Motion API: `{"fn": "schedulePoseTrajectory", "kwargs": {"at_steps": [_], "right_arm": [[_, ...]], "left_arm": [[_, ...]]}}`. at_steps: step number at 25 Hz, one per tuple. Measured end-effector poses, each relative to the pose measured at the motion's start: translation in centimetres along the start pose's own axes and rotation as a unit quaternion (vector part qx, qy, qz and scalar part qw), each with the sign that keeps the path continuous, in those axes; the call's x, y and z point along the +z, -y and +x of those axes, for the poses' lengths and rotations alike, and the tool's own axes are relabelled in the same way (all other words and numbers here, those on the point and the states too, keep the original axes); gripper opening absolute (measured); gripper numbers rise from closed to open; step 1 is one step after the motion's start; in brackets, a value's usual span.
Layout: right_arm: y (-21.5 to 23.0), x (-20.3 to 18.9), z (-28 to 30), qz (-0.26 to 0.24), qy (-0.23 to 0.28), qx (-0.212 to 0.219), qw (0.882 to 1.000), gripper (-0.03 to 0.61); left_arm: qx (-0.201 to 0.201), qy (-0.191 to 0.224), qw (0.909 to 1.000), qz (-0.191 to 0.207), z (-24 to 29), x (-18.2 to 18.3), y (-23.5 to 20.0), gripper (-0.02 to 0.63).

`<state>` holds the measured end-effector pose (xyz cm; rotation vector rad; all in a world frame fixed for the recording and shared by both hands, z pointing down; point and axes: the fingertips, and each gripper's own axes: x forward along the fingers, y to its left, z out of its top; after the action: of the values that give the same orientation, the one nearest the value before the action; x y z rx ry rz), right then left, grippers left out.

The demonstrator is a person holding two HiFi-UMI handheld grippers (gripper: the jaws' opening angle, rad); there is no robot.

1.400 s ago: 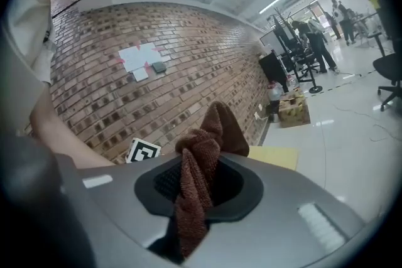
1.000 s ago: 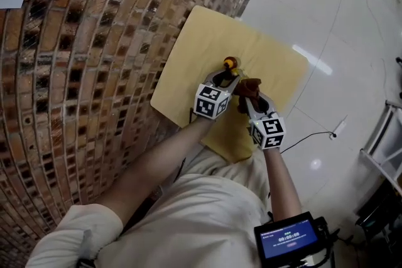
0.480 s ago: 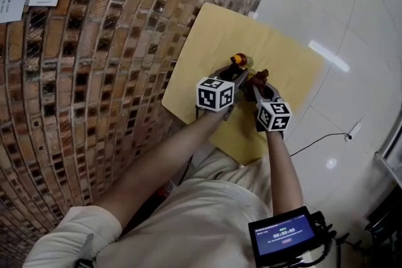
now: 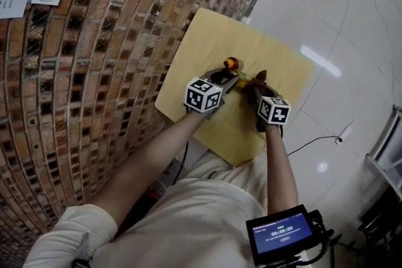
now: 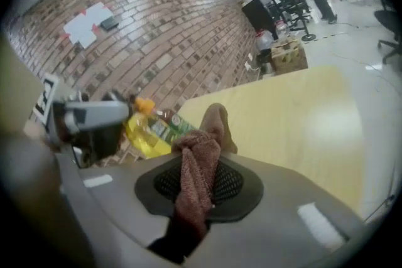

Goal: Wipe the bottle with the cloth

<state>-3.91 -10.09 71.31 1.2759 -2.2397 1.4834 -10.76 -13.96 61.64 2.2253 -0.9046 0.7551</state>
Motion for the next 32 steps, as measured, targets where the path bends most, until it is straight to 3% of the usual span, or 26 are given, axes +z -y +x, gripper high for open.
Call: {"fn": "schedulePoseTrajectory", "kwargs": {"at_steps": [2, 4, 8, 11, 14, 16, 19, 22, 24, 27, 29, 32], "right_arm": [[0.4, 3.2, -2.8, 0.014, 0.054, 0.008, 0.998, 0.067], [-0.8, 5.4, -4.7, -0.010, 0.080, 0.031, 0.996, 0.066], [-6.4, 6.7, -5.4, -0.078, 0.072, 0.120, 0.987, 0.067], [-8.8, 5.8, -3.7, -0.084, 0.056, 0.156, 0.983, 0.067], [-7.9, 4.0, -1.6, -0.059, 0.051, 0.137, 0.987, 0.066], [-6.2, 2.8, -0.3, -0.038, 0.042, 0.102, 0.993, 0.066], [-2.7, -1.1, 2.1, -0.086, -0.048, 0.015, 0.995, 0.066], [-0.2, -5.0, 3.7, -0.144, -0.130, -0.031, 0.981, 0.066], [-0.3, -5.2, 3.2, -0.147, -0.129, -0.029, 0.980, 0.066], [-0.6, -4.0, 1.2, -0.099, -0.082, -0.014, 0.992, 0.066], [-0.3, -3.9, -0.3, -0.076, -0.058, -0.011, 0.995, 0.066], [0.6, -4.4, -2.1, -0.055, -0.040, -0.012, 0.998, 0.066]], "left_arm": [[-0.046, -0.009, 0.9987, 0.017, -0.1, -0.6, 0.9, 0.161], [-0.070, -0.024, 0.9951, 0.066, -0.5, -1.3, 2.0, 0.161], [-0.056, -0.039, 0.9791, 0.191, -0.9, -2.6, 3.9, 0.161], [-0.054, -0.036, 0.9661, 0.250, -0.7, -3.2, 5.1, 0.161], [-0.054, -0.021, 0.9659, 0.252, -0.9, -3.6, 5.2, 0.161], [-0.052, -0.013, 0.9669, 0.250, -1.2, -3.8, 4.9, 0.161], [-0.050, -0.014, 0.9651, 0.257, -1.4, -4.0, 4.7, 0.161], [-0.048, -0.019, 0.9627, 0.266, -1.4, -4.1, 4.6, 0.161], [-0.047, -0.027, 0.9623, 0.267, -1.5, -4.2, 4.7, 0.164], [-0.035, -0.041, 0.9640, 0.260, -1.5, -4.1, 4.4, 0.181], [-0.022, -0.042, 0.9690, 0.243, -1.8, -3.9, 4.1, 0.236], [0.007, -0.023, 0.9804, 0.196, -2.5, -3.0, 4.0, 0.255]]}}
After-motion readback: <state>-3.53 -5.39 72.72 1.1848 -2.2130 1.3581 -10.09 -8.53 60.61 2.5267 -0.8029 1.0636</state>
